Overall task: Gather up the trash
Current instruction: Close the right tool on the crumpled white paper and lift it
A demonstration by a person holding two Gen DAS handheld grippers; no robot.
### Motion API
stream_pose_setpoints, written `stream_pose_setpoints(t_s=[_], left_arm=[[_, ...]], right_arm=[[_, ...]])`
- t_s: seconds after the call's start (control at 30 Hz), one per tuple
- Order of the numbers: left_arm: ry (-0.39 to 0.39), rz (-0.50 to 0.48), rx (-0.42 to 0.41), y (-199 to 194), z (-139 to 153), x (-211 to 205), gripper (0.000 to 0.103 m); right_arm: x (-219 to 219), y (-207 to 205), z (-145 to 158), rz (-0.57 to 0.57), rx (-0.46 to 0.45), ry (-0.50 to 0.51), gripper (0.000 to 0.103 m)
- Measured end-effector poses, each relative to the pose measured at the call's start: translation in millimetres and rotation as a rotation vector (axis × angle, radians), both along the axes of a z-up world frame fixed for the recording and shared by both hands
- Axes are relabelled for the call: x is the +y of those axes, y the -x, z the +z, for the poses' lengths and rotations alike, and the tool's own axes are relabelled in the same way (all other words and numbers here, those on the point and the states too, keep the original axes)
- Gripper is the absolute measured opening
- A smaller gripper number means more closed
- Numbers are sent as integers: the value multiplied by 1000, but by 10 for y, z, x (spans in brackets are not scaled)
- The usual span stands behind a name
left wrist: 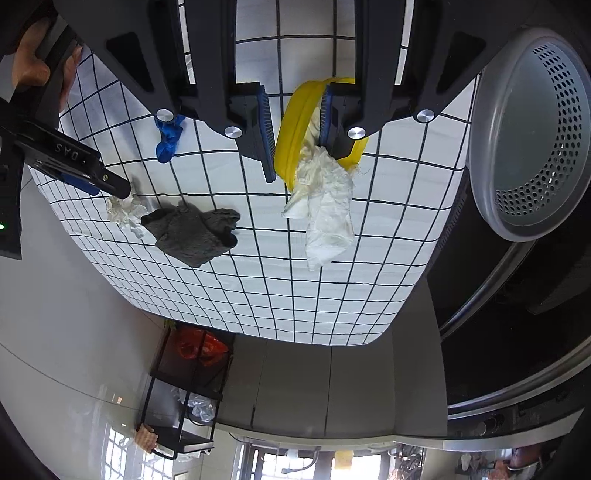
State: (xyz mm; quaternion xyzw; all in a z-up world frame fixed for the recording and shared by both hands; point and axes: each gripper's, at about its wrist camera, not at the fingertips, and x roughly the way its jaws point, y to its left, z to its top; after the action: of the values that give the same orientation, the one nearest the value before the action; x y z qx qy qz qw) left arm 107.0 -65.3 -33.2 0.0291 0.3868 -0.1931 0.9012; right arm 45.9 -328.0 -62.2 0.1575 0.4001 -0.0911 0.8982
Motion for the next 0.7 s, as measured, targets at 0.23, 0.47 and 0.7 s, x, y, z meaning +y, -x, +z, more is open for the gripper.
stream_pose_setpoints(t_s=[0.23,0.47,0.7], left_arm=[[10,12,-1,-11,14,101,20],[8,15,-6,60,35,124,20],[12,29,-13,152,84,218,20]], right_arm=[[-26,-240,-91,-39,52,66,76],[-24,-305,-132,-30,72,75,43],[82,-98,-39,-23,41,68,39]])
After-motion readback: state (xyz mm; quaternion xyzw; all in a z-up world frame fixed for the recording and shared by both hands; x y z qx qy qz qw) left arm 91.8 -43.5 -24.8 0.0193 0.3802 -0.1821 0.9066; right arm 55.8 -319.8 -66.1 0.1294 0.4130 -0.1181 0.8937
